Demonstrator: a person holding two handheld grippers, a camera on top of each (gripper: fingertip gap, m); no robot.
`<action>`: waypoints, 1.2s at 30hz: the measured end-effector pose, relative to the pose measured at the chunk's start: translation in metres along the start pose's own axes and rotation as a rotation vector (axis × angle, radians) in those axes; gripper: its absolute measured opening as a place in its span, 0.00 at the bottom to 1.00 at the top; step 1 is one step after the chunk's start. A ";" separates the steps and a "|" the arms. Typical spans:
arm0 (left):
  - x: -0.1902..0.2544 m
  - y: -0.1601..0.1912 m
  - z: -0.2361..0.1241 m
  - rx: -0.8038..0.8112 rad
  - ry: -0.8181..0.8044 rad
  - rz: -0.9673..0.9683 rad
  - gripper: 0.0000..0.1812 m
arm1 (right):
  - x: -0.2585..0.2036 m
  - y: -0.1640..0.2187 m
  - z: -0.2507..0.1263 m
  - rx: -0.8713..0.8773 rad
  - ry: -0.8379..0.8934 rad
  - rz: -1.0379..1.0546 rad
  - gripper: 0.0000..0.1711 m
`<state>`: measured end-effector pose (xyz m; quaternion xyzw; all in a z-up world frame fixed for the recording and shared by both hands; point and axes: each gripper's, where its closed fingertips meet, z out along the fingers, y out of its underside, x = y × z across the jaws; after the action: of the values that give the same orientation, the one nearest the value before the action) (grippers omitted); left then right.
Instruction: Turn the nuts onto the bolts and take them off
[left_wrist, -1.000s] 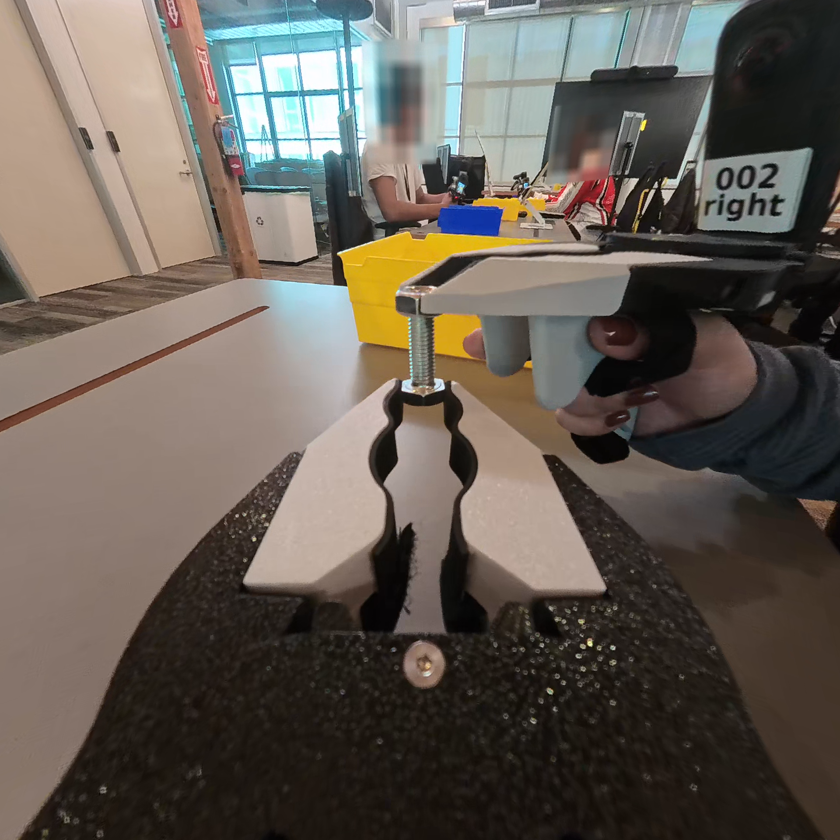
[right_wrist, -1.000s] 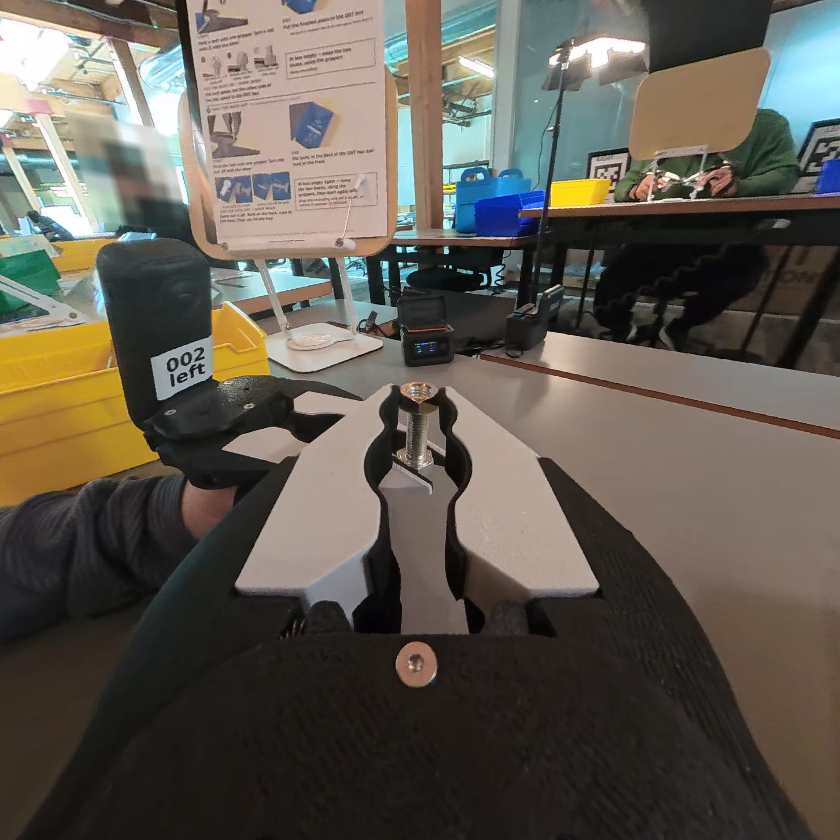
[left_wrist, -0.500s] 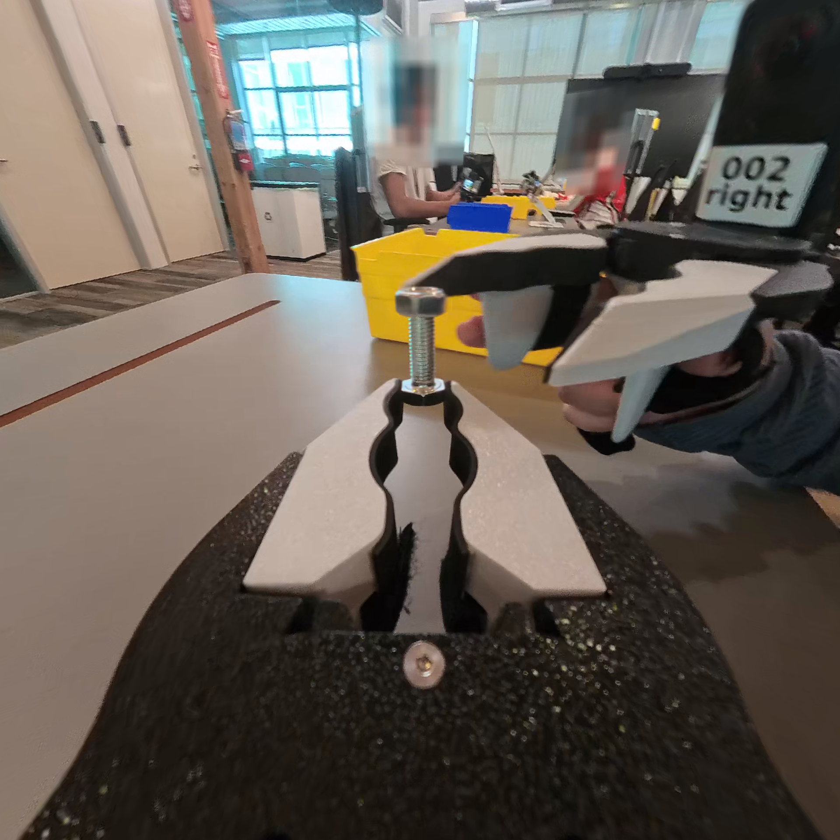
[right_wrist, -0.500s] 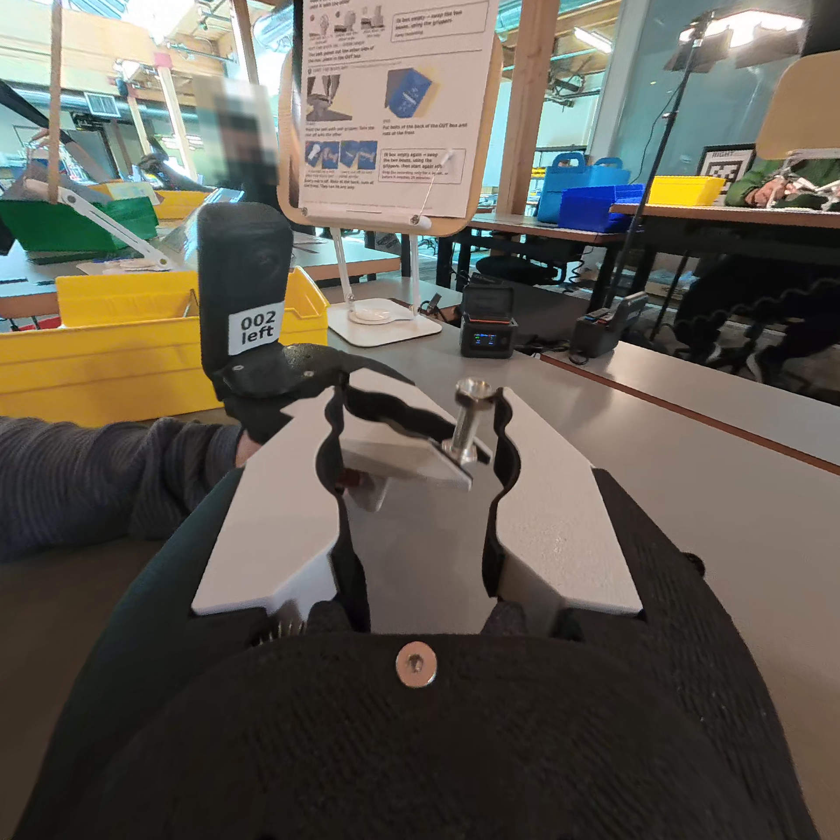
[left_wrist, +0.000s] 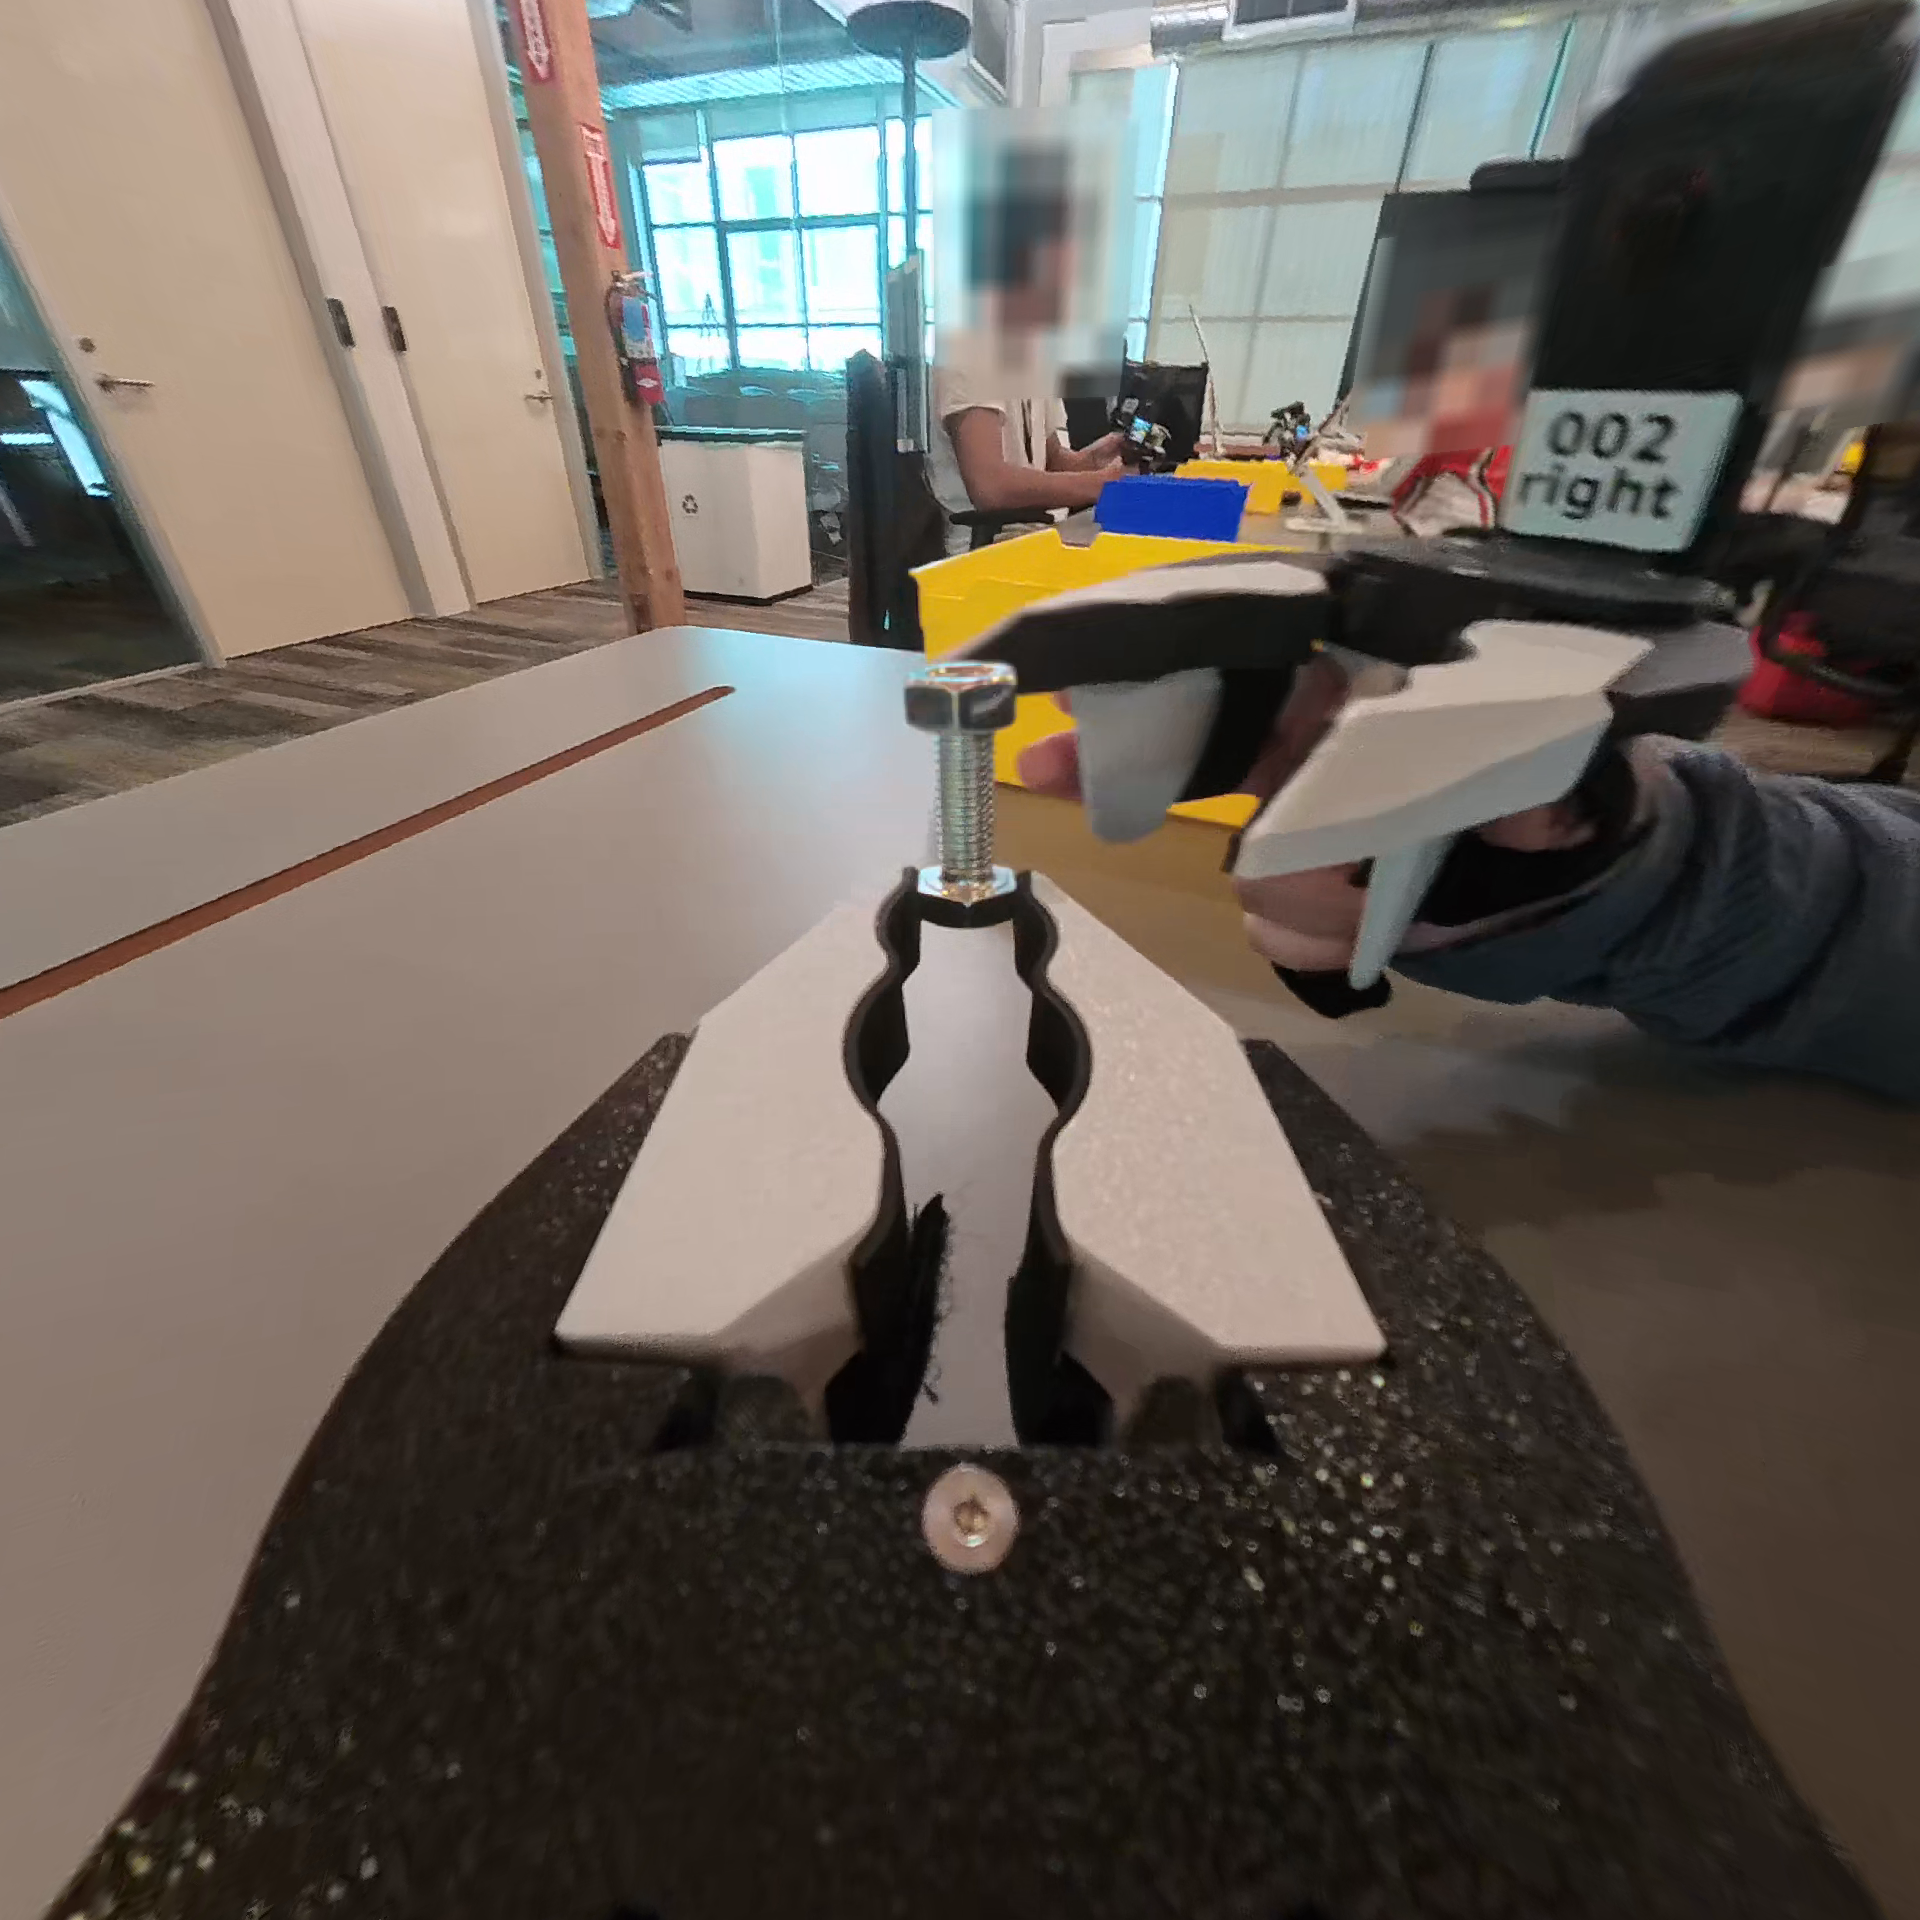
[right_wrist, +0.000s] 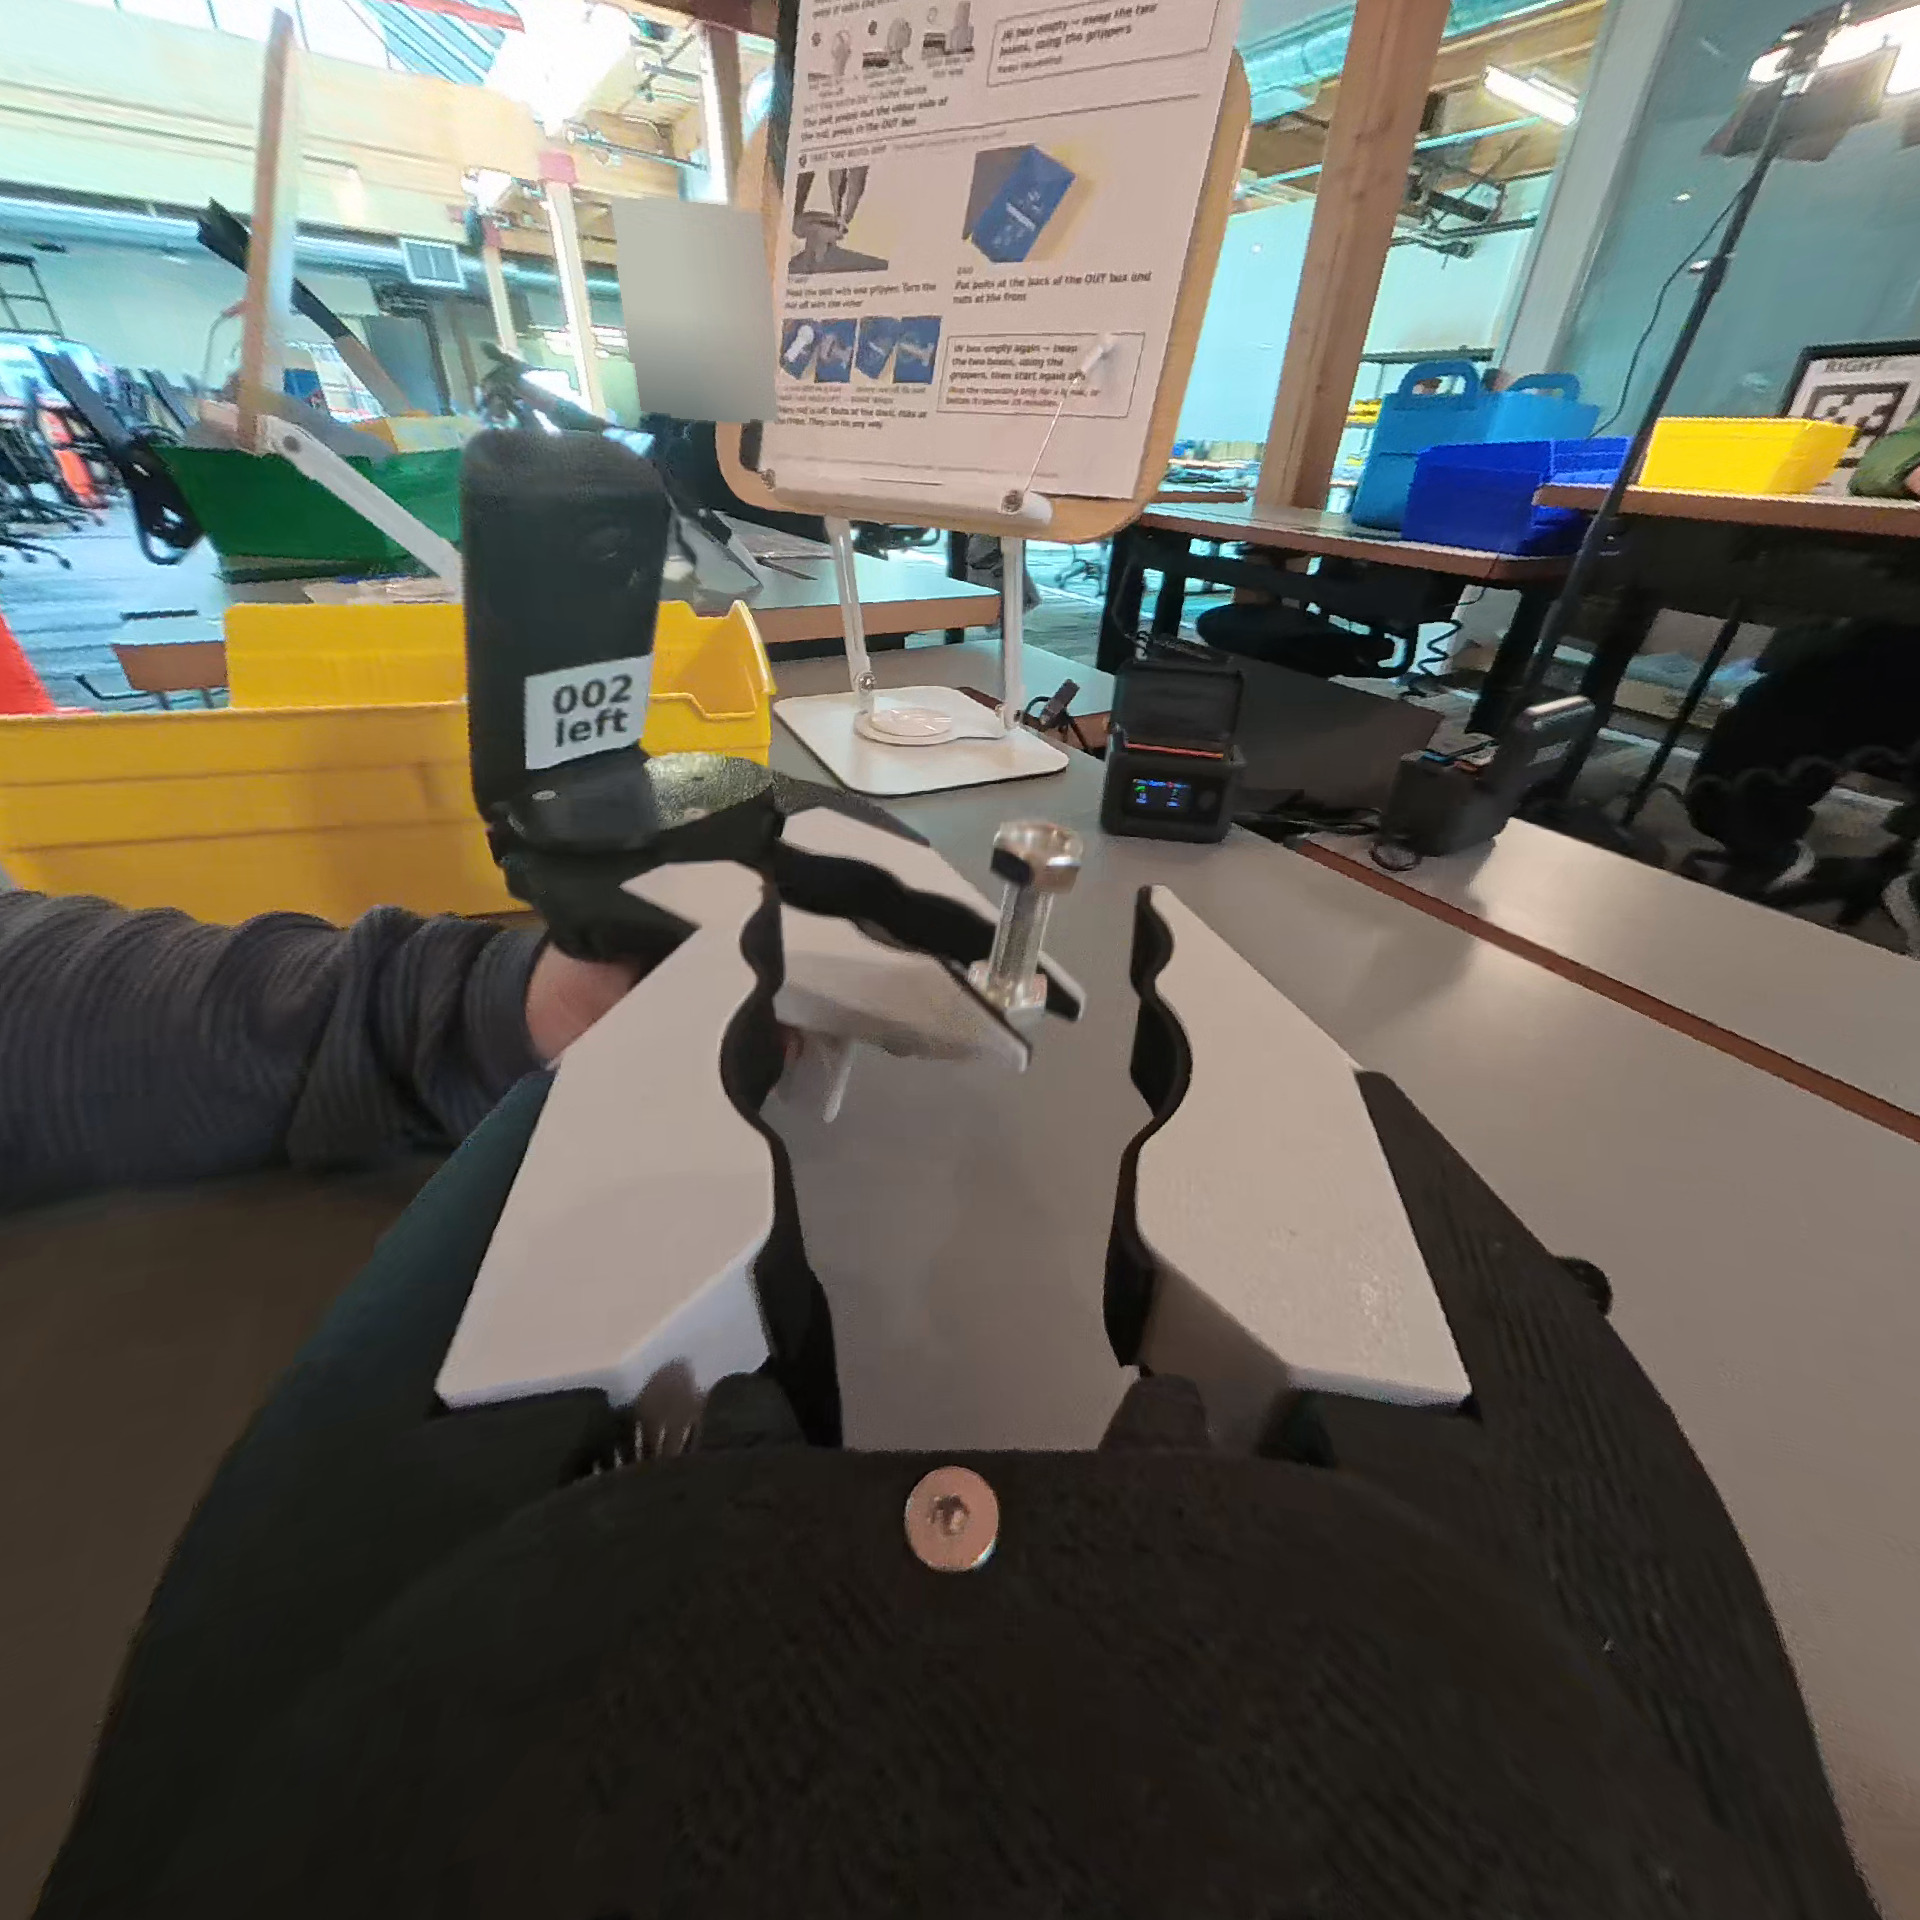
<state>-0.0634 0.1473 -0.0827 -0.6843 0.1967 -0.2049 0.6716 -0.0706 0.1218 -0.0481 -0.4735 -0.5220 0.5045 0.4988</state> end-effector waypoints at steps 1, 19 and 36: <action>0.003 0.001 0.001 -0.005 0.012 0.011 0.09 | 0.000 0.000 0.003 0.000 -0.017 0.013 0.40; 0.003 -0.003 -0.003 0.027 0.052 -0.069 0.09 | -0.014 -0.009 0.003 0.052 -0.121 0.053 0.38; 0.015 -0.001 -0.003 0.005 0.147 -0.046 0.09 | -0.004 -0.010 -0.005 0.083 -0.136 0.095 0.42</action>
<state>-0.0525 0.1369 -0.0816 -0.6699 0.2293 -0.2703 0.6524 -0.0654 0.1178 -0.0385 -0.4414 -0.5103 0.5797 0.4568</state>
